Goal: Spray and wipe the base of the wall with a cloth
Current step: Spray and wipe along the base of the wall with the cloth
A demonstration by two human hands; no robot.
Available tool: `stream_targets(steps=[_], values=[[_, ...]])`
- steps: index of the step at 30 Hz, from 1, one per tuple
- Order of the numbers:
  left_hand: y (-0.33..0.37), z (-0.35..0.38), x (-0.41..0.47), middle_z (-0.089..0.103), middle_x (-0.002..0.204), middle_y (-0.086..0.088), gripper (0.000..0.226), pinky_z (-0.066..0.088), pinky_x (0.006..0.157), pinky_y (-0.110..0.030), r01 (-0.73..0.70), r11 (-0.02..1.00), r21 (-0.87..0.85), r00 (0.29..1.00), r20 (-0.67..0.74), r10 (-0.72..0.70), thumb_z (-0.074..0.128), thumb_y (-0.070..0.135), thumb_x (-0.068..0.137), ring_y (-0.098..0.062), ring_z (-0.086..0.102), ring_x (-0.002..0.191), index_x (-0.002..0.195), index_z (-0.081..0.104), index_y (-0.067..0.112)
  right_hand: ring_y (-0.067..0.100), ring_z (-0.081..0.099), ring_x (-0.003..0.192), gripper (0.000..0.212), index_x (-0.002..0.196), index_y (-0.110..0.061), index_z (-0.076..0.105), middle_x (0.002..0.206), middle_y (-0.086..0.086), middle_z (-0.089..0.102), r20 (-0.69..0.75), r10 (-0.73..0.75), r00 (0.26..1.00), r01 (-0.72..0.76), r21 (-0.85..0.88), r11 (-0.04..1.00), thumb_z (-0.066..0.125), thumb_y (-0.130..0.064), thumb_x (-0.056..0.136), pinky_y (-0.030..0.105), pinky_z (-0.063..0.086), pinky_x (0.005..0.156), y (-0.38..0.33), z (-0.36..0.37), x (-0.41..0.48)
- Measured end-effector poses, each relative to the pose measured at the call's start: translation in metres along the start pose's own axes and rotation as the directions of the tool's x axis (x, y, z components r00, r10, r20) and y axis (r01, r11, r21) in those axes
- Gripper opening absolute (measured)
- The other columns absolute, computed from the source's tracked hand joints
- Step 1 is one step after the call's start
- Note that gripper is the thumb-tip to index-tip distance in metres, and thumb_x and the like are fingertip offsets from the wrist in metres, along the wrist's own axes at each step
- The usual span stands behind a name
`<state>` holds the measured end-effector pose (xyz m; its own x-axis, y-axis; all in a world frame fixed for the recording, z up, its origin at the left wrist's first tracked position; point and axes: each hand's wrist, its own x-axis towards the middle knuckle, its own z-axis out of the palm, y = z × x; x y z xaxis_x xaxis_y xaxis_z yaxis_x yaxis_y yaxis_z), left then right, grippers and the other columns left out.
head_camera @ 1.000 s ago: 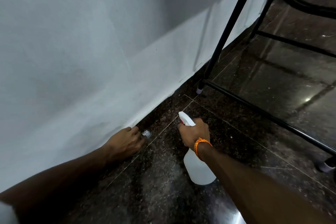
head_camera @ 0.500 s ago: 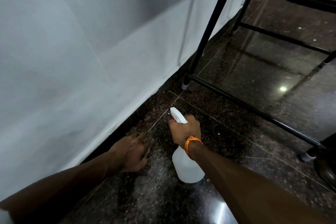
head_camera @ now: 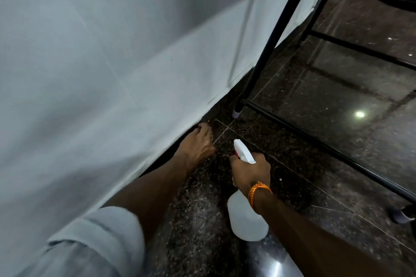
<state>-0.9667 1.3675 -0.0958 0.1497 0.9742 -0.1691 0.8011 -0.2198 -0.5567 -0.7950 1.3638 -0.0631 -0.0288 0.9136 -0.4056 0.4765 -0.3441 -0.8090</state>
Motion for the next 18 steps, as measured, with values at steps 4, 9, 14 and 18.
stream_targets(steps=[4, 9, 14, 18], values=[[0.014, 0.017, -0.034, 0.057, 0.059, -0.026, 0.038, 0.047, 0.058, -0.038, -0.139, 0.988, 0.07, 0.988, -0.062, 0.144, 0.032, 0.004, 0.073, -0.033, 0.055, 0.063, 0.058, 0.067, 0.001, 0.042, 0.073, 0.075, 0.024, 0.065, -0.022, 0.055, 0.081, 0.016, 0.073, -0.005, -0.003, 1.0, 0.004, 0.023, 1.0, 0.066, -0.043, 0.065, 0.054, 0.063, 0.073, -0.001, -0.005, 0.001], [0.002, 0.0, -0.015, 0.064, 0.069, -0.013, 0.03, 0.029, 0.049, -0.03, -0.027, 0.999, 0.022, 0.999, -0.028, 0.028, 0.043, 0.009, 0.069, -0.026, 0.056, 0.066, 0.057, 0.07, 0.016, 0.042, 0.072, 0.072, 0.031, 0.06, -0.016, 0.051, 0.074, 0.016, 0.07, 0.006, -0.023, 1.0, 0.023, -0.021, 1.0, 0.072, -0.03, 0.079, 0.055, 0.062, 0.072, 0.002, -0.011, -0.006], [-0.004, -0.009, -0.009, 0.061, 0.106, -0.019, 0.021, 0.043, 0.059, -0.032, -0.026, 0.998, -0.051, 0.999, 0.017, 0.027, 0.052, 0.007, 0.085, -0.034, 0.055, 0.096, 0.094, 0.071, 0.008, 0.04, 0.072, 0.066, 0.029, 0.058, -0.015, 0.054, 0.069, 0.015, 0.071, 0.018, -0.027, 0.999, 0.028, -0.044, 0.999, 0.069, -0.034, 0.074, 0.054, 0.063, 0.068, 0.001, -0.012, -0.009], [0.005, 0.008, -0.062, 0.059, 0.052, -0.007, 0.01, 0.033, 0.049, -0.023, -0.188, 0.982, 0.011, 0.98, 0.07, 0.186, 0.071, 0.012, 0.056, -0.026, 0.055, 0.058, 0.049, 0.065, 0.013, 0.038, 0.072, 0.069, 0.026, 0.065, -0.014, 0.062, 0.073, 0.014, 0.072, 0.064, -0.061, 0.996, 0.064, -0.05, 0.997, 0.065, -0.04, 0.069, 0.052, 0.063, 0.069, -0.004, -0.01, -0.009]])
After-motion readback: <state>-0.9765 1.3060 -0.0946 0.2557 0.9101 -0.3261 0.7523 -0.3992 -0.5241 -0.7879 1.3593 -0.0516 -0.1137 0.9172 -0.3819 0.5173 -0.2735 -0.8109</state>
